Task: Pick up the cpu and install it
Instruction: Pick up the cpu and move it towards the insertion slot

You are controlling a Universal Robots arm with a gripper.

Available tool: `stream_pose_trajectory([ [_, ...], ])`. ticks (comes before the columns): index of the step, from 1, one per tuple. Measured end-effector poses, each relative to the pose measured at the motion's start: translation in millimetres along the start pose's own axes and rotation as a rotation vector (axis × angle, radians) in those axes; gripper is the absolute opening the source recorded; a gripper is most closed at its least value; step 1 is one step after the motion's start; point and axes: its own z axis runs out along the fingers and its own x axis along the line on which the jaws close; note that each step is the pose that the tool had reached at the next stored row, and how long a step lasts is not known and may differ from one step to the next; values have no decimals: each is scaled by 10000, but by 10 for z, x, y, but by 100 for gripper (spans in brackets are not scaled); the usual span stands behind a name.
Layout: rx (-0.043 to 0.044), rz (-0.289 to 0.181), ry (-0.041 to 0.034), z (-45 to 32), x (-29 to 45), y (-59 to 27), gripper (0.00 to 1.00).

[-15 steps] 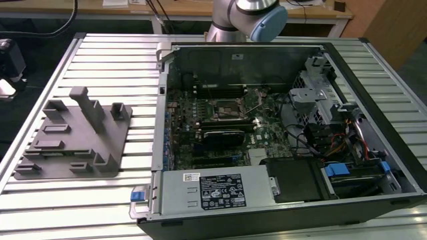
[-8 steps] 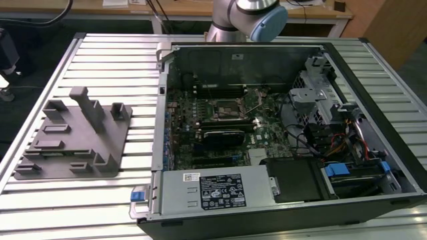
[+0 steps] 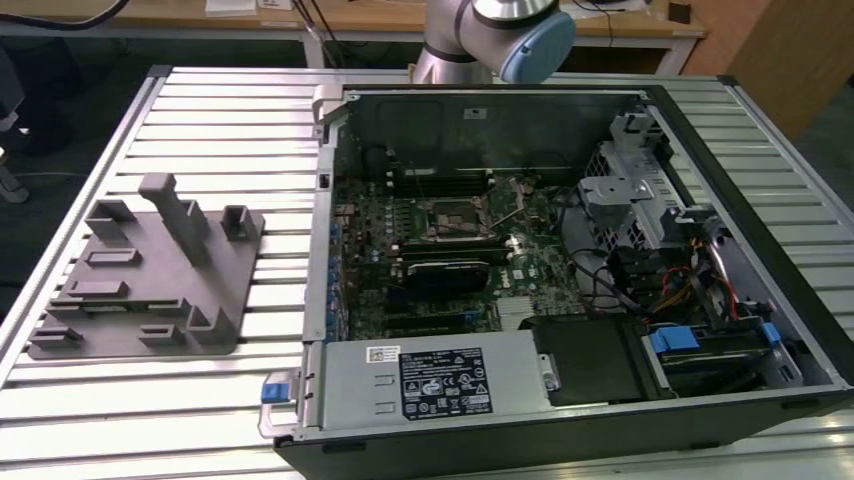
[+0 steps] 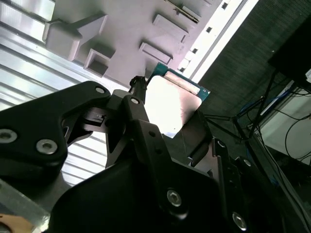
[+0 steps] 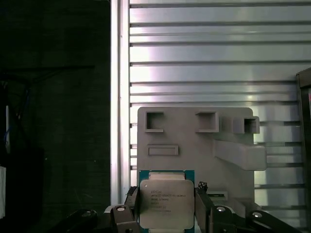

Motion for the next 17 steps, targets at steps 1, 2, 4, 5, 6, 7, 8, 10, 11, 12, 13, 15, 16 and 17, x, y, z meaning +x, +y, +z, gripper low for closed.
stream_pose_trajectory([
  [1, 0, -1, 0, -14, 0, 1, 54],
  [2, -1, 0, 0, -22, 0, 1, 54],
  [4, -1, 0, -1, -22, 0, 1, 54],
  [5, -1, -1, -1, -22, 0, 1, 54],
  [6, -1, -1, 0, -24, 0, 2, 54],
  [7, 0, 0, 0, -24, 0, 2, 54],
  [8, 0, -1, 1, -24, 0, 2, 54],
  [10, 1, -2, 3, -26, -14, 2, 54],
  [11, 1, -2, 2, -26, -22, 2, 54],
  [12, 0, -1, 1, -24, -31, 3, 54],
  [13, 0, -1, 1, -25, -43, 3, 54],
  [15, 0, -1, 0, -24, -66, 4, 54],
  [16, -1, 0, 0, -24, -80, 4, 54],
  [17, 0, 0, 1, -25, -94, 5, 54],
])
